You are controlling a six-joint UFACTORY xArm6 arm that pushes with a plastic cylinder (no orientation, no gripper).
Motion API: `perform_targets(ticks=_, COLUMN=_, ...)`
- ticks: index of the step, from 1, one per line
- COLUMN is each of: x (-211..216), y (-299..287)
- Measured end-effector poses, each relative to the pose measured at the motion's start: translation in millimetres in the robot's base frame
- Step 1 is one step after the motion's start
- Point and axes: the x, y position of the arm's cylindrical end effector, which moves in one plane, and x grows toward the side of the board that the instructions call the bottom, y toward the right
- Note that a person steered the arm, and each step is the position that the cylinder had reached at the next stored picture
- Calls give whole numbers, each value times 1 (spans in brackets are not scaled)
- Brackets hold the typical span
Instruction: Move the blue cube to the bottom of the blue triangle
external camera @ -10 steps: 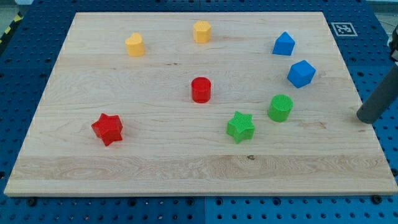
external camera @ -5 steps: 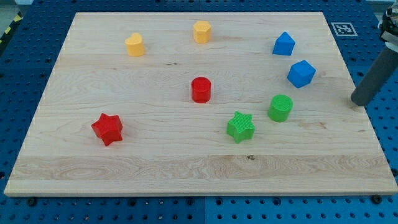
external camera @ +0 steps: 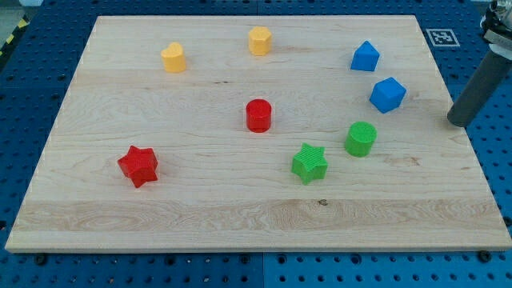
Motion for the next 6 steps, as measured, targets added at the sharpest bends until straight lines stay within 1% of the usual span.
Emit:
perform_targets(ticks=1, x=3, y=-14)
perform_targets(ticks=3, x=-15, y=-21)
perform_targets(ticks=6, x=-15, y=-35)
